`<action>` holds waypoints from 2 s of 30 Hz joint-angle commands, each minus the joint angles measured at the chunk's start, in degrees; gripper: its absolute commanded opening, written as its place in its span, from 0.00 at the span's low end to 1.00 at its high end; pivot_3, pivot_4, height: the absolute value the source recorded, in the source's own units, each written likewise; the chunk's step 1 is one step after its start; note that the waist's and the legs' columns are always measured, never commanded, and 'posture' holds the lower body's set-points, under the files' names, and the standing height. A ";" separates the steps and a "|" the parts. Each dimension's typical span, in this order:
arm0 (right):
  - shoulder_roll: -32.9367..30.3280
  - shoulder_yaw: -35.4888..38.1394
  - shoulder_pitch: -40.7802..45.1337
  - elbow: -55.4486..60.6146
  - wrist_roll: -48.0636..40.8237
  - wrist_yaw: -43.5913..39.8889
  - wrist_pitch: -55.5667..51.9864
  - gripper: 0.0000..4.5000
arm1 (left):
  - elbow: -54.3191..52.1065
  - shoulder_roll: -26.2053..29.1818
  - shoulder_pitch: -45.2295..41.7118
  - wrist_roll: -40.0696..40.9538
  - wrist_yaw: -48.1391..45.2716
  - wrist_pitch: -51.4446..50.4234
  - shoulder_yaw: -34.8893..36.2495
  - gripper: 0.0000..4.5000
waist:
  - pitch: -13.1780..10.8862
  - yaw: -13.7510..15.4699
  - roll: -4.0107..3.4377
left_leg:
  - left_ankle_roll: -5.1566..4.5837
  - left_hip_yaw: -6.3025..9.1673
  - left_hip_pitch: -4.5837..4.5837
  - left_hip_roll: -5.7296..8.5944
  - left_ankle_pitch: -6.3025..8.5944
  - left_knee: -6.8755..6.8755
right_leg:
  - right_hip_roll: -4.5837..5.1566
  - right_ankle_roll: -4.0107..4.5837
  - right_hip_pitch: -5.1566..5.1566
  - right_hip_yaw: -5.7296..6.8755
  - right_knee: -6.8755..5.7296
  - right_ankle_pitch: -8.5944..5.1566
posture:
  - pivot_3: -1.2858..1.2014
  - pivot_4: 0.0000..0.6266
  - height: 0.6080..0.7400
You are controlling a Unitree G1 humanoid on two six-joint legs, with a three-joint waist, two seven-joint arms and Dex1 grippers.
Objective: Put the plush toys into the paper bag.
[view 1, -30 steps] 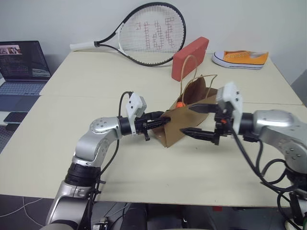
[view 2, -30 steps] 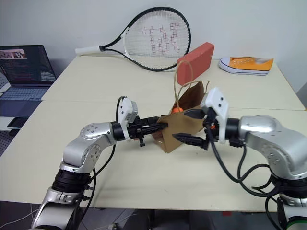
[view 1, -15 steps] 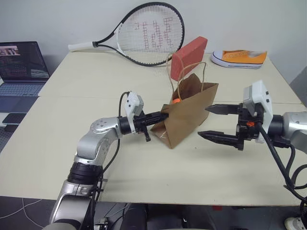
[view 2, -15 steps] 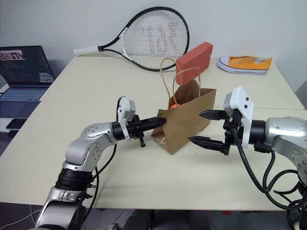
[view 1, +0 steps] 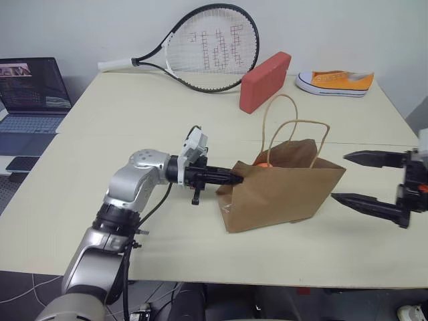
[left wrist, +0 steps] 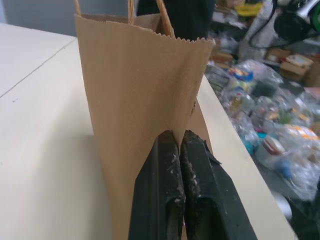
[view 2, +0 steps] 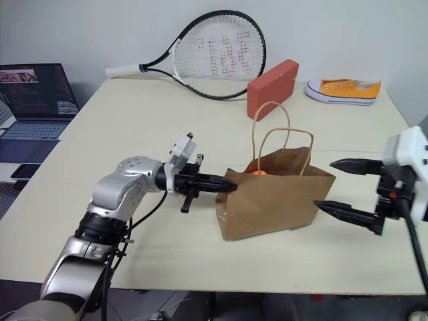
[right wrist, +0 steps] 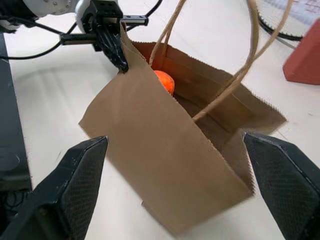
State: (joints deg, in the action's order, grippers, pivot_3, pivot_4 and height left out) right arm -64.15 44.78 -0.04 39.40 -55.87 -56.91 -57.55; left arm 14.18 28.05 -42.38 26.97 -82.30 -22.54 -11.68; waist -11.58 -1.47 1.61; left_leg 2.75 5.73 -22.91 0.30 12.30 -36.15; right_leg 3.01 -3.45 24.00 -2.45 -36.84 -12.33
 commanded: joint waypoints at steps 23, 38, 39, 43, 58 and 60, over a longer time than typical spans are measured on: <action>-0.40 4.09 -4.80 4.11 -6.42 3.30 1.05 1.00 | 20.77 -2.24 -11.91 -11.26 -9.44 22.23 1.42 0.01 | -0.01 -0.03 0.03 | 0.00 0.03 -0.03 0.00 0.00 0.02 | 0.01 -0.30 0.01 -0.02 0.02 0.17 | 0.52 0.24 1.00; -0.69 2.40 -4.28 3.51 -6.83 3.92 2.12 1.00 | 34.73 -4.90 -17.21 -16.90 -3.99 32.62 2.51 0.10 | -0.01 -0.01 0.04 | 0.00 0.03 -0.03 0.02 0.00 0.01 | 0.01 -0.34 0.00 -0.02 0.02 0.19 | 0.52 0.24 1.00; -0.65 2.36 -4.31 3.54 -6.87 3.96 2.13 1.00 | 35.02 -4.65 -17.50 -16.81 -4.27 33.11 2.83 0.14 | -0.01 -0.01 0.04 | 0.00 0.03 -0.03 0.02 0.00 0.01 | 0.01 -0.38 0.00 -0.02 0.02 0.21 | 0.52 0.24 1.00; -0.56 2.07 -4.26 3.58 -7.05 4.22 2.21 1.00 | 33.78 -3.89 -17.23 -16.03 -5.29 33.26 4.13 0.41 | -0.01 -0.02 0.04 | 0.00 0.04 -0.04 0.01 0.00 0.02 | 0.01 -0.42 0.01 -0.02 0.02 0.23 | 0.52 0.24 1.00; -2.31 -3.36 -0.38 -0.88 -4.61 2.41 5.44 1.00 | 10.96 3.35 -3.68 -12.61 -2.16 22.00 7.19 0.99 | -0.01 -0.18 0.03 | 0.00 0.05 0.00 0.00 0.00 0.02 | 0.01 -0.44 0.02 -0.02 -0.03 0.25 | 0.52 0.24 1.00; -2.55 -4.51 0.66 -1.99 -4.06 2.09 6.15 1.00 | 8.73 4.78 -1.76 -12.46 -0.77 20.65 7.83 0.99 | -0.01 -0.18 0.03 | 0.00 0.04 0.00 0.00 0.00 0.02 | 0.01 -0.44 0.01 -0.02 -0.02 0.25 | 0.52 0.24 1.00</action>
State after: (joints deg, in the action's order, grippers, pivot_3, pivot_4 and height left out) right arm -66.01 40.08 -0.32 37.90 -60.42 -54.07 -52.81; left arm 25.81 31.76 -44.05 13.50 -84.16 -1.13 -5.65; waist -11.60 -1.65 1.64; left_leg 2.75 5.78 -22.91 0.30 12.30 -36.13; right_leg 3.02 -3.88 24.02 -2.47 -36.86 -12.09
